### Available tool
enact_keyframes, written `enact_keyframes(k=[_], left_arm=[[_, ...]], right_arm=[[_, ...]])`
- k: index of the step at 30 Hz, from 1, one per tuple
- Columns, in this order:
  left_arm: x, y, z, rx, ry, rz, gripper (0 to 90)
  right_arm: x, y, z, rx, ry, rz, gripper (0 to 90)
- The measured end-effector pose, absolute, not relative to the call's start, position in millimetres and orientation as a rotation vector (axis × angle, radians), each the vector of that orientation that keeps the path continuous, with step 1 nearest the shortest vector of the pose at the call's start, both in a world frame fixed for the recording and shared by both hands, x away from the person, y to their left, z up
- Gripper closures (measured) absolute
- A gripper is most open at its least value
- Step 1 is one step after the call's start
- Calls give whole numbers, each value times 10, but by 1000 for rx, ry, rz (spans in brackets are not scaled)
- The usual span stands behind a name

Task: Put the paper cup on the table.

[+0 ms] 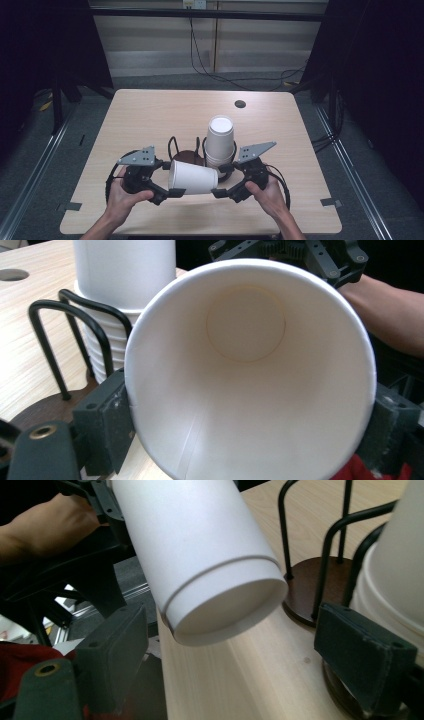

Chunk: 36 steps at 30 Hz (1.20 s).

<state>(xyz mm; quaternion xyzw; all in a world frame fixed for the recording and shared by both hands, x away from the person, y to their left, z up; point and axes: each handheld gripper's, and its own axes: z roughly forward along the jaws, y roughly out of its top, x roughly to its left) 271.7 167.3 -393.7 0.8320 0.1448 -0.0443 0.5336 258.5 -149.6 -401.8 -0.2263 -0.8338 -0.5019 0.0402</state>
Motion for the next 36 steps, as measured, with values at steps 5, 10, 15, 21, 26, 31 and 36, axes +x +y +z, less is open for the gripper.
enact_keyframes(k=[5, 10, 15, 21, 26, 31, 36], left_arm=[[2749, 1713, -3950, 2021, 349, -72, 137], [2767, 1730, -3949, 2069, 371, -63, 137], [2797, 1786, -3915, 2108, 409, -37, 137], [2830, 1842, -3894, 2142, 427, -34, 137], [2811, 1849, -3883, 2196, 440, -26, 137], [2792, 1864, -3877, 2245, 461, -18, 137], [2788, 1894, -3866, 2315, 453, -19, 136]], right_arm=[[2611, -1528, -4037, -718, -2554, -1543, 144], [2623, -1548, -4050, -737, -2546, -1550, 144], [2622, -1551, -4058, -738, -2549, -1550, 144], [2638, -1575, -4081, -751, -2543, -1555, 145], [2640, -1594, -4086, -772, -2558, -1545, 145], [2614, -1618, -4047, -790, -2577, -1555, 145], [2586, -1614, -3996, -781, -2612, -1547, 145]])
